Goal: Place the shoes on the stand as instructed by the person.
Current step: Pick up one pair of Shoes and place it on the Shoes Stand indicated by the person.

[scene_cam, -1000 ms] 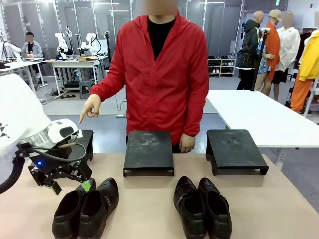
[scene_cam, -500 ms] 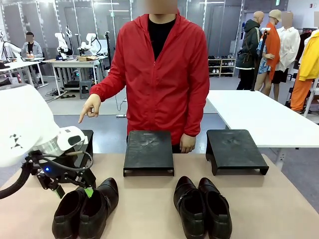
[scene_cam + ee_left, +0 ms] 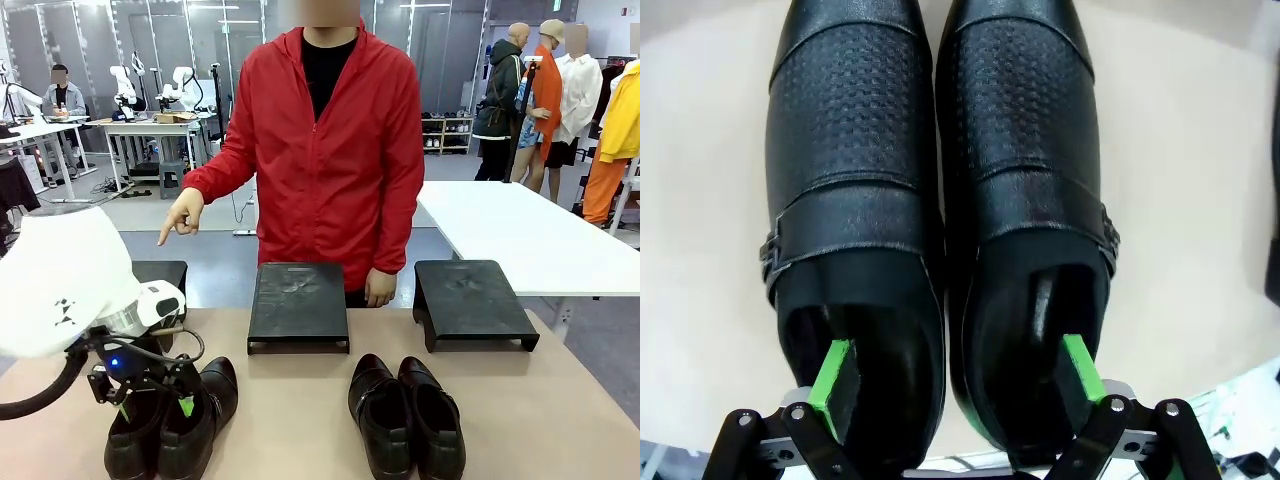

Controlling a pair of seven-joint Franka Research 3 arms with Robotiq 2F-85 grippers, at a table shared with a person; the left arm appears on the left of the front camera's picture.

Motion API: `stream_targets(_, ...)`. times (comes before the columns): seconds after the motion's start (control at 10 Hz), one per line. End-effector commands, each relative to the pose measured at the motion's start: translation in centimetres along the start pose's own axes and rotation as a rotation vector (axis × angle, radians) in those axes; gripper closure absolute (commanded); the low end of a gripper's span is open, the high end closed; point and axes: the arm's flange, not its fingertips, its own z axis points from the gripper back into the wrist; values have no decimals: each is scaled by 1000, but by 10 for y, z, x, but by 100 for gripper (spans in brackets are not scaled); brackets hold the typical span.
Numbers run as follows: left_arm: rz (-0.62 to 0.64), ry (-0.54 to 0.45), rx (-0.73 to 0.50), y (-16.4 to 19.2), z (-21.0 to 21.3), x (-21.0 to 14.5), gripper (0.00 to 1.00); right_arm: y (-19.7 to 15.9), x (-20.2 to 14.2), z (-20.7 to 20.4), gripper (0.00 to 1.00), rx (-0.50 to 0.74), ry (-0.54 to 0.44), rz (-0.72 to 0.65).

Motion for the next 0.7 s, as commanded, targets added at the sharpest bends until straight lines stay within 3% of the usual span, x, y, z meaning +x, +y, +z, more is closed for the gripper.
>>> stream_targets(0.0,34,-33,2,1,-23,-21,0,0,1,2,0,11,-8,23)
stream_targets(0.1,39,-26,-10,1,-24,-21,0,0,1,2,0,11,-8,23)
stream_targets(0.2,51,-14,20,2,-26,-21,34,0,1,2,0,11,-8,23)
stream_targets(0.3,39,-7,57,0,-28,-21,53,0,1,2,0,11,-8,23)
stream_targets(0.4,41,-8,68,-1,-28,-20,88,0,1,2,0,11,-8,23)
stream_targets(0.5,37,-9,74,-3,-27,-20,100,0,1,2,0,11,-8,23)
stream_targets(0.6,39,-12,87,-6,-28,-18,100,0,1,2,0,11,-8,23)
